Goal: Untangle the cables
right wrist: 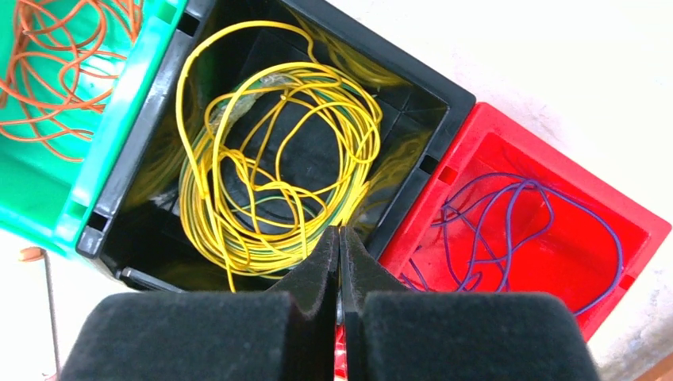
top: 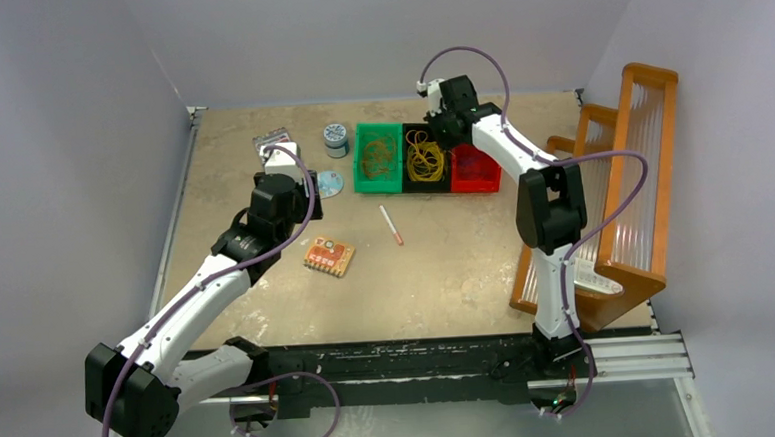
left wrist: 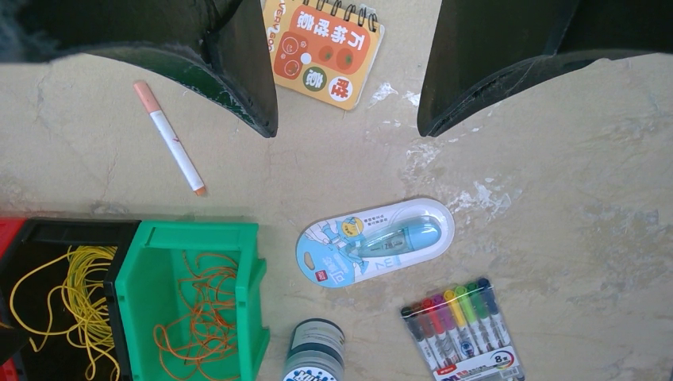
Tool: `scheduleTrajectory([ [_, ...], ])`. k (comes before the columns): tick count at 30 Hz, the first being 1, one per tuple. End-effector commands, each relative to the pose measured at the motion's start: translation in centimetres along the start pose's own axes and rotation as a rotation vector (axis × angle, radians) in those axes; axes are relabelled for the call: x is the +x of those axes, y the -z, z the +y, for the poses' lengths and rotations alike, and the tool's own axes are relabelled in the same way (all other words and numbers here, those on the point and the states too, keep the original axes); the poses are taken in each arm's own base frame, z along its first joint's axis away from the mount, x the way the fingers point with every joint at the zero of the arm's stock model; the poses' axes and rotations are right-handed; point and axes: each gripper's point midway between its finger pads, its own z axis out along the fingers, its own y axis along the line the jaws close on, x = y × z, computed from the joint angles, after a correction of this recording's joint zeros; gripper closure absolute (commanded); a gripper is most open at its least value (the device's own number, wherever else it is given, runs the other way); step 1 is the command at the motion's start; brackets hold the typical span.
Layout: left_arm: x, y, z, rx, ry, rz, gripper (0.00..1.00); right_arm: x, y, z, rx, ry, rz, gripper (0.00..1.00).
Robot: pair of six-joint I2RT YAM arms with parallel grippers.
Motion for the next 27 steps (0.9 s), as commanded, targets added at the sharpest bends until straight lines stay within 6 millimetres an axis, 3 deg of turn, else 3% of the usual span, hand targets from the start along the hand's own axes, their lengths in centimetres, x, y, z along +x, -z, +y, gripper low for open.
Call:
scheduleTrajectory([
  [1,-2.7,0.5,-0.4,0.017,0.041,-0.064,0.36,-1.3,0.6,1.3,-0.078,-0.005,-0.045,1.0],
  [19,-2.6,0.4,-0.4,0.015,0.04,-0.058,0.36,1.9,-1.4,2.5,-0.104,-0.023,0.037,1.0],
  [23,-2.6,0.4,-0.4,0.016,0.041,-0.059,0.36,1.7,-1.3,2.8,-0.114,-0.021,0.029,1.0],
  [27,-2.5,0.3,-0.4,0.016,0.04,-0.057,0.36,-0.2,0.4,1.9,-0.073,-0.023,-0.038,1.0],
])
